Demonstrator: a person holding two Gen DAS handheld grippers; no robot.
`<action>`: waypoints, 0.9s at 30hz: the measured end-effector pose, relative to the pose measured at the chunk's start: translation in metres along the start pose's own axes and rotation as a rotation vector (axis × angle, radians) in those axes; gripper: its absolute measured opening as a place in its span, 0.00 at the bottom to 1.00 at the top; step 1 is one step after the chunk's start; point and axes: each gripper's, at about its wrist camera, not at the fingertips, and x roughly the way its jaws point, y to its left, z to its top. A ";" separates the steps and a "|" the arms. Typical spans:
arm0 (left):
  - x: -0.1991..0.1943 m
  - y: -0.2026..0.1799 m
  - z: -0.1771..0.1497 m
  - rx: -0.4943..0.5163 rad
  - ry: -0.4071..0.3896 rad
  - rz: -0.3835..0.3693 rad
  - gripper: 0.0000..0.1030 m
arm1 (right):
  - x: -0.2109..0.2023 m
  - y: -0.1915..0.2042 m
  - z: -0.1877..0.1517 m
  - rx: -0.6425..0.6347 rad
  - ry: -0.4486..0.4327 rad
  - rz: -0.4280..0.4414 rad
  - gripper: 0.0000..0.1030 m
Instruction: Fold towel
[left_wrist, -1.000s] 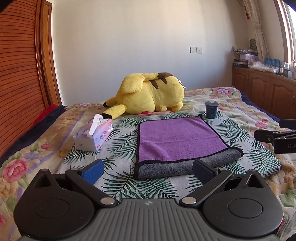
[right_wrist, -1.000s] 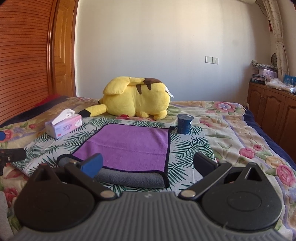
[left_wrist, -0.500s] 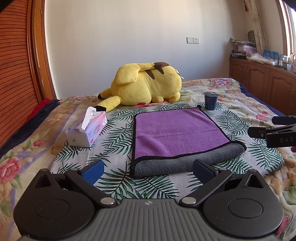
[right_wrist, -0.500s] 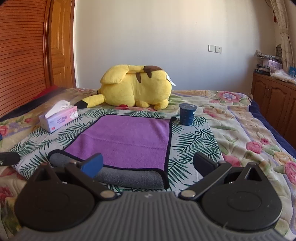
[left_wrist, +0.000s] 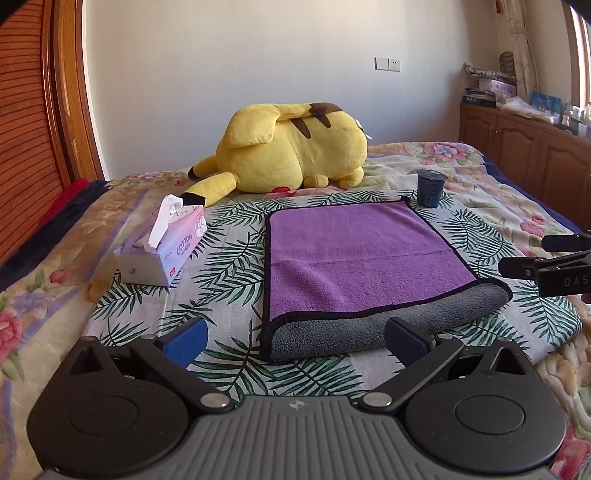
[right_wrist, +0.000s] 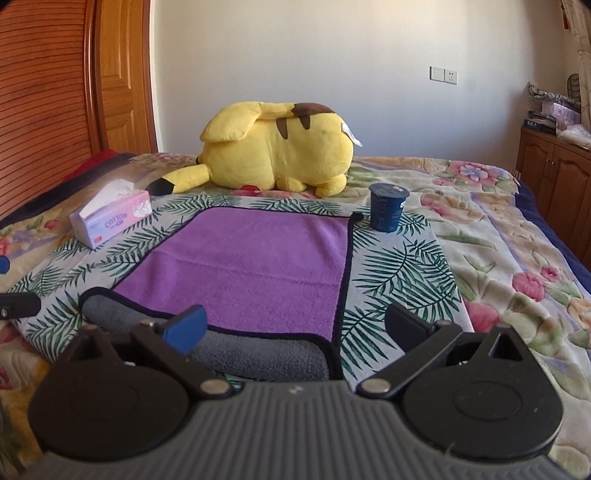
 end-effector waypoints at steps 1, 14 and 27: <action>0.004 0.002 0.001 -0.004 0.004 -0.003 0.84 | 0.003 -0.002 0.000 0.004 0.004 -0.002 0.98; 0.046 0.023 0.003 -0.050 0.054 -0.051 0.65 | 0.032 -0.014 0.003 0.019 0.071 0.031 0.87; 0.074 0.045 0.005 -0.130 0.091 -0.117 0.31 | 0.053 -0.023 -0.004 0.024 0.184 0.070 0.83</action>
